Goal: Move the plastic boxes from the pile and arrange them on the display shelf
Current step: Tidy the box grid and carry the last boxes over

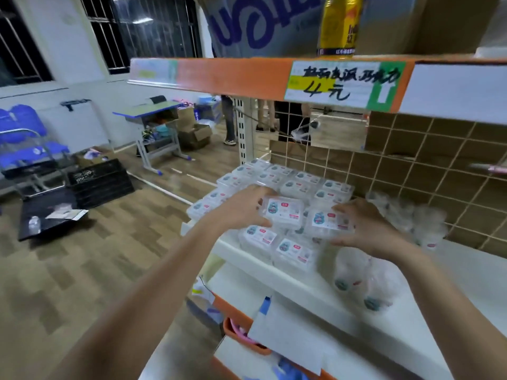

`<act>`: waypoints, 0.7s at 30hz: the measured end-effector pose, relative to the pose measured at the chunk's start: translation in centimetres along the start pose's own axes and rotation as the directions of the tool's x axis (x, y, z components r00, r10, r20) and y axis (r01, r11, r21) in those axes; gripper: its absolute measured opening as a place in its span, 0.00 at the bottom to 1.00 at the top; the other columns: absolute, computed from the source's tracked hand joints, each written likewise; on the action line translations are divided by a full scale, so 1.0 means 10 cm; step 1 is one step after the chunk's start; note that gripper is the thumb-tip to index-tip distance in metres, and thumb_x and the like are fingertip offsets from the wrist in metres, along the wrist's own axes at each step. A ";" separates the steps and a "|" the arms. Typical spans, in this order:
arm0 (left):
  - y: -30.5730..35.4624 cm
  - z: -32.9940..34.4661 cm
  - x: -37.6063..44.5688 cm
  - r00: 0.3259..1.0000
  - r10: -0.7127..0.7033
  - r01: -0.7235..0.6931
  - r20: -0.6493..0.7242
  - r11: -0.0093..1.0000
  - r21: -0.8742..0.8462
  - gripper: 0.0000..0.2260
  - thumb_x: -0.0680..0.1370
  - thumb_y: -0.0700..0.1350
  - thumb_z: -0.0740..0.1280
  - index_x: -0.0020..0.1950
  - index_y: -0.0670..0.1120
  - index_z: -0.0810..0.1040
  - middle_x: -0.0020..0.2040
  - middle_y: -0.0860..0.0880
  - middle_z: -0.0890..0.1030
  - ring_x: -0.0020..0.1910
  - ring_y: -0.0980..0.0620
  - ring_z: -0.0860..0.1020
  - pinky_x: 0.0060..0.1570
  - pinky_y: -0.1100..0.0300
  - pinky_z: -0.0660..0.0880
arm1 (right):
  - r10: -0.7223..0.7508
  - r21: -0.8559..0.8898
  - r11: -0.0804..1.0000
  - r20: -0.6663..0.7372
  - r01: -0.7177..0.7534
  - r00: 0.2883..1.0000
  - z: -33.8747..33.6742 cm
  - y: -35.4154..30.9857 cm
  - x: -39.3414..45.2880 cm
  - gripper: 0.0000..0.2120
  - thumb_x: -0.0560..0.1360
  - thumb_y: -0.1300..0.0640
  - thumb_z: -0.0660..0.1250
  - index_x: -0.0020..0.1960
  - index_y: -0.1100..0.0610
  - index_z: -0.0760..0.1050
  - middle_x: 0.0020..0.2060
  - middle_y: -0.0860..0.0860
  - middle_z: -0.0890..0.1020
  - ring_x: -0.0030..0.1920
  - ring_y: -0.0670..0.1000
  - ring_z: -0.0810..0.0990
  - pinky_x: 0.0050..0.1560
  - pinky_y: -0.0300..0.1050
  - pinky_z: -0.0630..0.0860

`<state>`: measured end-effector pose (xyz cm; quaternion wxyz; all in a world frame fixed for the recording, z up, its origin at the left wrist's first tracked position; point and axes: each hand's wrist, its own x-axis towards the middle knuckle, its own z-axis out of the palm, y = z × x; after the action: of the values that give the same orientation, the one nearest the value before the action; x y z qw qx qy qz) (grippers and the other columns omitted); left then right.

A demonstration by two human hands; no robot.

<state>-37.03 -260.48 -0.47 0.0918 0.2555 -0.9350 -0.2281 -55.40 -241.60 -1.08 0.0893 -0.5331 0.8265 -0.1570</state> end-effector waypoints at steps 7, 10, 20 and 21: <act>-0.26 -0.07 0.76 0.974 0.177 -0.197 0.141 0.969 0.147 0.30 0.72 0.51 0.73 0.71 0.51 0.67 0.70 0.50 0.68 0.69 0.49 0.64 0.60 0.61 0.63 | 0.152 0.019 0.988 -0.030 -0.152 0.988 0.00 -0.01 0.29 0.37 0.69 0.48 0.75 0.72 0.55 0.63 0.65 0.54 0.65 0.65 0.50 0.66 0.49 0.30 0.57; -0.38 -0.05 1.01 0.952 0.210 -0.248 0.221 0.955 0.163 0.30 0.72 0.50 0.73 0.72 0.51 0.66 0.70 0.50 0.68 0.69 0.49 0.62 0.61 0.58 0.63 | 0.204 0.005 0.979 -0.057 -0.204 0.977 0.04 -0.05 0.41 0.37 0.68 0.48 0.75 0.72 0.55 0.64 0.65 0.54 0.66 0.67 0.52 0.63 0.54 0.33 0.58; -0.61 0.09 1.29 0.901 0.329 -0.395 0.283 0.892 0.221 0.33 0.72 0.55 0.71 0.74 0.51 0.64 0.69 0.47 0.65 0.67 0.47 0.60 0.64 0.51 0.61 | 0.349 -0.028 0.936 -0.071 -0.352 0.934 0.28 -0.12 0.62 0.37 0.69 0.48 0.74 0.73 0.54 0.62 0.69 0.55 0.65 0.70 0.54 0.60 0.68 0.43 0.58; -0.63 0.10 1.29 0.897 0.336 -0.404 0.286 0.887 0.224 0.33 0.72 0.55 0.71 0.74 0.52 0.63 0.69 0.47 0.65 0.67 0.47 0.59 0.65 0.51 0.61 | 0.359 -0.024 0.932 -0.073 -0.361 0.931 0.30 -0.12 0.64 0.37 0.69 0.49 0.74 0.73 0.54 0.62 0.69 0.55 0.65 0.70 0.54 0.60 0.68 0.43 0.59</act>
<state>-45.62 -271.65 -3.57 -0.0161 0.0520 -0.9933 -0.1016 -56.03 -248.35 -3.37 0.0787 -0.3687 0.9155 -0.1407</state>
